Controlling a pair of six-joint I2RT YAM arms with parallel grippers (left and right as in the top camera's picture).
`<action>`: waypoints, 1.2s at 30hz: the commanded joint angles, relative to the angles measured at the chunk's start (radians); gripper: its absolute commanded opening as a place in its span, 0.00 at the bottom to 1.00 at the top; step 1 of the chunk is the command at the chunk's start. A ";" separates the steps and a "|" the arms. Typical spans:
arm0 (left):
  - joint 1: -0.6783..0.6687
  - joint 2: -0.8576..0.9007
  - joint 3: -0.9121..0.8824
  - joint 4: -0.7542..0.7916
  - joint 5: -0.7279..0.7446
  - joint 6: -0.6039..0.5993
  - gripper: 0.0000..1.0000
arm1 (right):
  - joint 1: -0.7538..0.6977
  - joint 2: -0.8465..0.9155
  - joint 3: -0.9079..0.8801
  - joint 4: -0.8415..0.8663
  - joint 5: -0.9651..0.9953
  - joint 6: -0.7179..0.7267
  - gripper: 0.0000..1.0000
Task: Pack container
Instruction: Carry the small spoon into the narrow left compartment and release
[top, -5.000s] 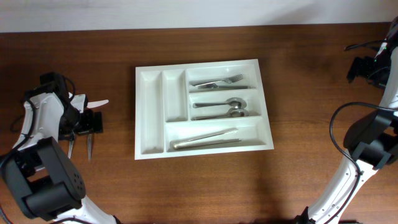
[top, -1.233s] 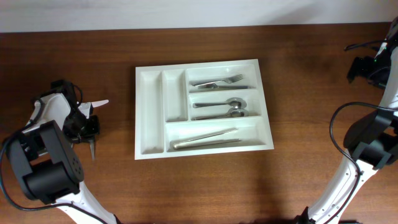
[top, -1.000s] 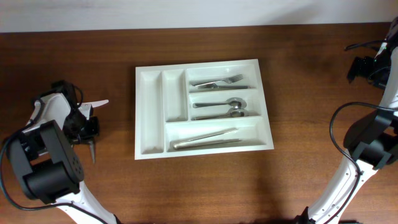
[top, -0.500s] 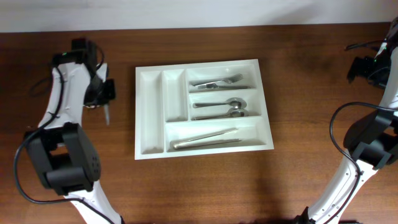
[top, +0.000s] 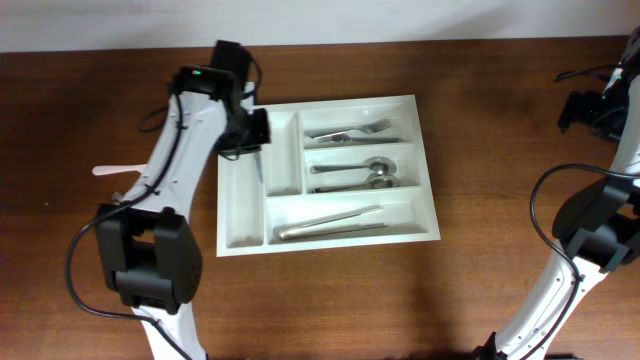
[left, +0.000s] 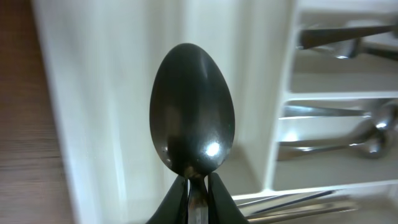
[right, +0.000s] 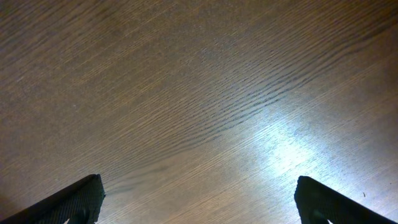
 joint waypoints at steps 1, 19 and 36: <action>-0.055 0.003 0.014 0.033 0.014 -0.113 0.02 | -0.005 0.006 -0.002 0.002 0.016 0.008 0.99; -0.084 0.003 0.008 0.118 -0.108 -0.060 0.18 | -0.005 0.006 -0.002 0.002 0.016 0.008 0.99; 0.072 0.002 0.106 -0.028 -0.362 -0.018 0.99 | -0.005 0.006 -0.002 0.002 0.016 0.008 0.99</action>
